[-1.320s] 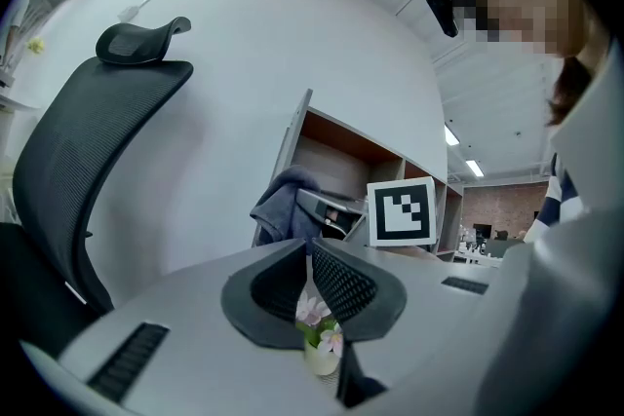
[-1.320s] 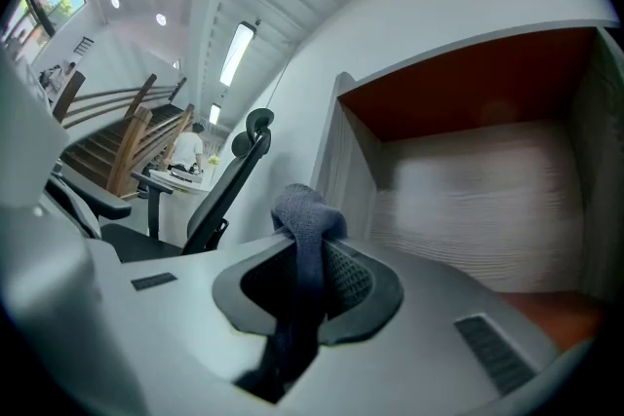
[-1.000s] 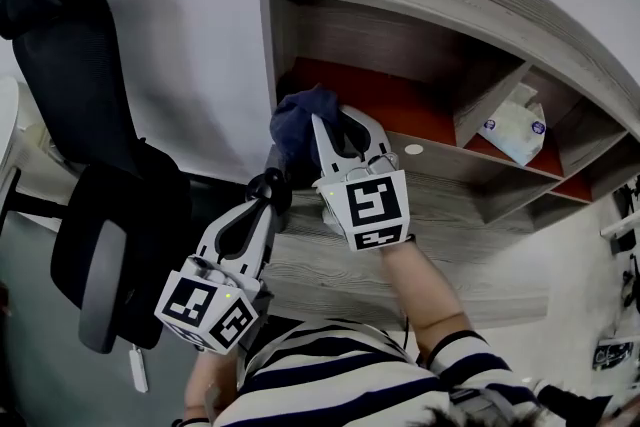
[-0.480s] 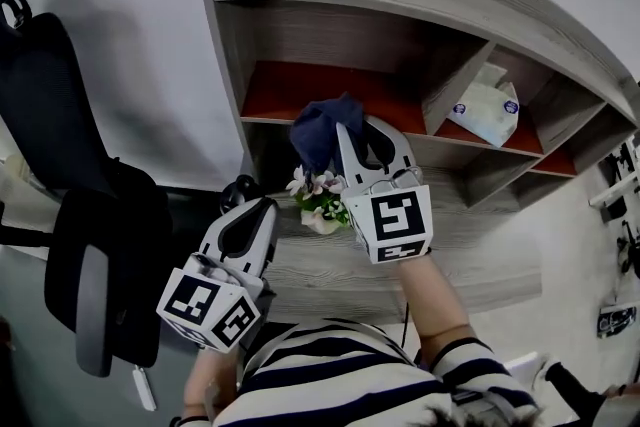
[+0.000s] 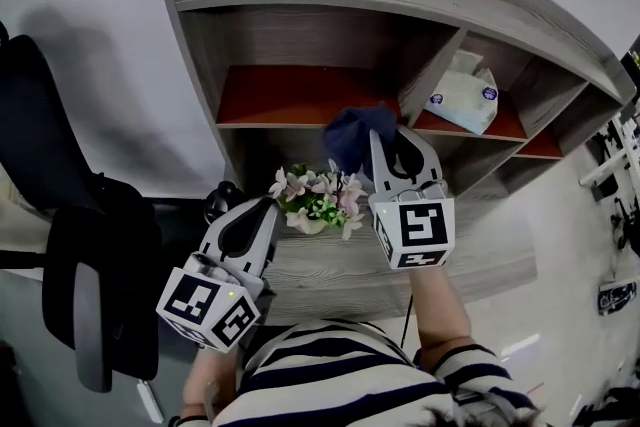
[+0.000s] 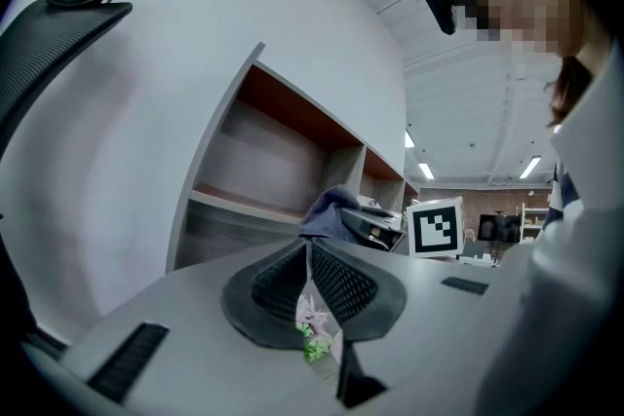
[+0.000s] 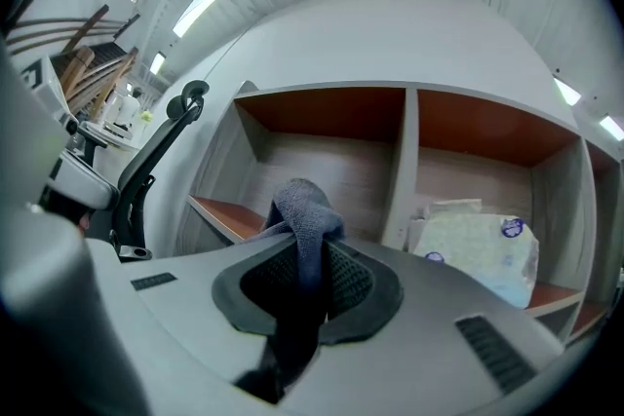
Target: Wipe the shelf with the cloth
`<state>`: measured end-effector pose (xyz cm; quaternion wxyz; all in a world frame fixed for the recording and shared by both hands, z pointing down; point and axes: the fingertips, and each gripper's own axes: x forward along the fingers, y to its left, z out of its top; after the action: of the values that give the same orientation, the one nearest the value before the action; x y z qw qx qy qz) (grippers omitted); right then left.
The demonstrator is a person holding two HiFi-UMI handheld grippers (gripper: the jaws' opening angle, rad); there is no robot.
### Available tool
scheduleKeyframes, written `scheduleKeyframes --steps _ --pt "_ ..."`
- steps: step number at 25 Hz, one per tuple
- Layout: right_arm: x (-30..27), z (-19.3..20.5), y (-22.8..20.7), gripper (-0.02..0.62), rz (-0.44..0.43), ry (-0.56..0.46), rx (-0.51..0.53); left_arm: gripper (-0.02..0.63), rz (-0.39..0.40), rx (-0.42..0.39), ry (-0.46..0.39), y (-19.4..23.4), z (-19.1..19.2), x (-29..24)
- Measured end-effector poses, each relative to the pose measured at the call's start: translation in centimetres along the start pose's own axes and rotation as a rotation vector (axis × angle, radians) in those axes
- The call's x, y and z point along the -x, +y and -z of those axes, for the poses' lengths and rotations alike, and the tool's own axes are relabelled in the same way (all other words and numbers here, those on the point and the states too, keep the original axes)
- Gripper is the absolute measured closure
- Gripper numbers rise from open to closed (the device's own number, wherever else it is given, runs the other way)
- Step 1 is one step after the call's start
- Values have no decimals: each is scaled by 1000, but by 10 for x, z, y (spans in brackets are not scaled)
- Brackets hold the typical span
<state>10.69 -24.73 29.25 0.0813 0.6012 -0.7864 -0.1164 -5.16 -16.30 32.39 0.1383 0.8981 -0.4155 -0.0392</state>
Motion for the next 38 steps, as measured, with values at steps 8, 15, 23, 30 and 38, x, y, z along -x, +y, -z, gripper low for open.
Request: scheduleKeyframes --steps 8,15,23,30,38 --pt "21 14 -43 538 111 29 -15 575 27 -1 9 -9 3 -6" --pt "23 17 -50 538 126 29 -24 575 20 -1 7 -10 3 -5" --pt "24 6 -42 538 83 1 -76 575 -9 3 0 -3 3 2" --pt "19 -58 -13 538 -46 -168 -97 575 -22 4 -11 -1 0 7" --pt "-13 -126 37 538 -206 -318 -149 575 -84 -8 -37 11 -7 26"
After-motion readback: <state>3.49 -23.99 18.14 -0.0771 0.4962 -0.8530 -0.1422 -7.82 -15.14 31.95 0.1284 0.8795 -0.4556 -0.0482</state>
